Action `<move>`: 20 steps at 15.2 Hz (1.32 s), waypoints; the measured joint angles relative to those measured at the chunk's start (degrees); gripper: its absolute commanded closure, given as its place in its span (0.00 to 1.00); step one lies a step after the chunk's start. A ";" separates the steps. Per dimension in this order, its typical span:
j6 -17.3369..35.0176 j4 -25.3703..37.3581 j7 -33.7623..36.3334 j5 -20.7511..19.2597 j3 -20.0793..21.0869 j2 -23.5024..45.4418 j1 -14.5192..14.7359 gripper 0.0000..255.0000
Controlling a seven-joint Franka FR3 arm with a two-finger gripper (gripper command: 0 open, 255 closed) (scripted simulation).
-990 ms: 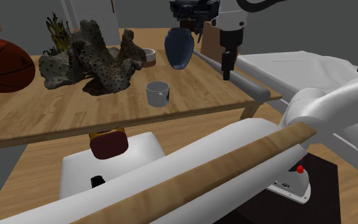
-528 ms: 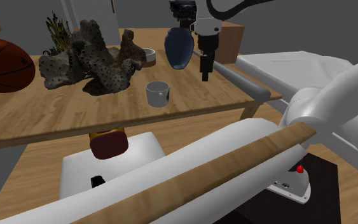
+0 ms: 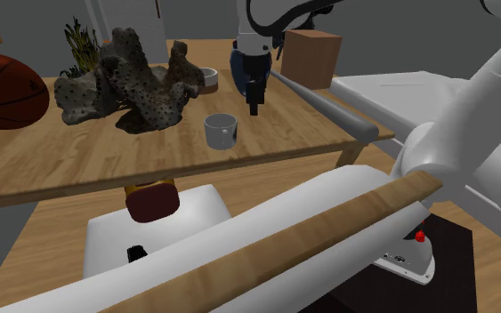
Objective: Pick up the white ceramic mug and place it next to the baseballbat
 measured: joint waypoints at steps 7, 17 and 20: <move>2.63 13.74 -3.24 1.35 0.78 15.08 1.07 0.00; 8.16 12.08 -3.52 1.56 1.19 18.72 1.51 0.00; 8.40 11.94 -3.47 1.56 1.22 18.80 1.53 0.00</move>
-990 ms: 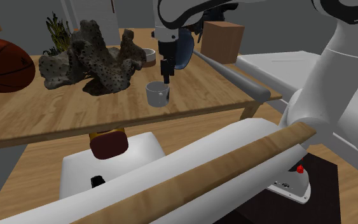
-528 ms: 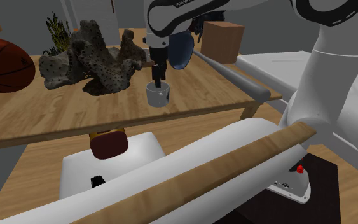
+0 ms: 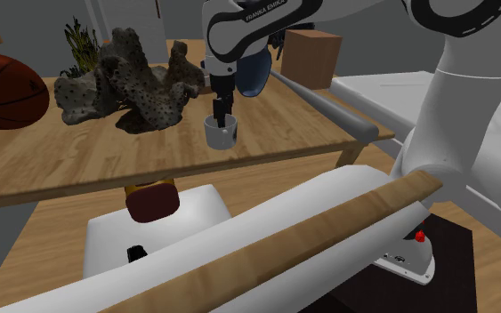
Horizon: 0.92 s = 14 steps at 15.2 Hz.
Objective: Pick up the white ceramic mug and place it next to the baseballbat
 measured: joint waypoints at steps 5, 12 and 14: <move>0.02 -0.01 0.00 0.00 0.00 0.01 0.00 1.00; 0.03 -0.01 0.01 0.00 0.00 -0.01 0.00 1.00; -0.27 0.15 0.04 0.01 0.01 -0.13 0.02 1.00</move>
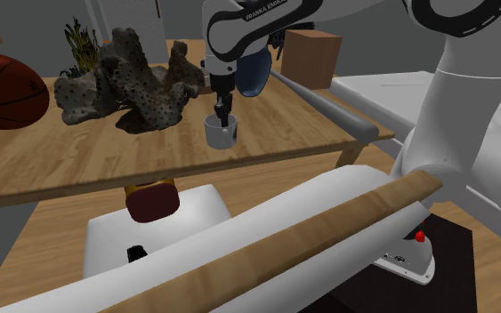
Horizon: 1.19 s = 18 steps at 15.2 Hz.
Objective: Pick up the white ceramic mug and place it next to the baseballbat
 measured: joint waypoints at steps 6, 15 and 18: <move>-3.98 2.98 0.04 0.04 -0.01 -1.02 -0.03 1.00; -10.71 8.69 0.18 0.07 -0.01 -2.04 -0.04 1.00; -13.07 11.00 0.10 0.06 -0.07 -2.10 -0.11 1.00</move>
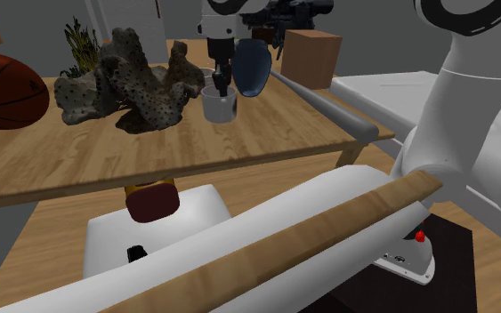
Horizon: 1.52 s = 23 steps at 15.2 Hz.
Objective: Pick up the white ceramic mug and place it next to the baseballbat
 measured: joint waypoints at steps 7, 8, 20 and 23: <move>-5.45 5.48 0.37 -0.02 0.10 0.03 0.12 1.00; -6.17 6.14 0.34 -0.02 0.09 -0.03 0.10 1.00; -7.36 -3.19 -9.88 -0.54 -5.22 -10.29 -4.99 1.00; -6.05 -7.92 -13.10 -1.09 -7.05 -13.68 -6.44 1.00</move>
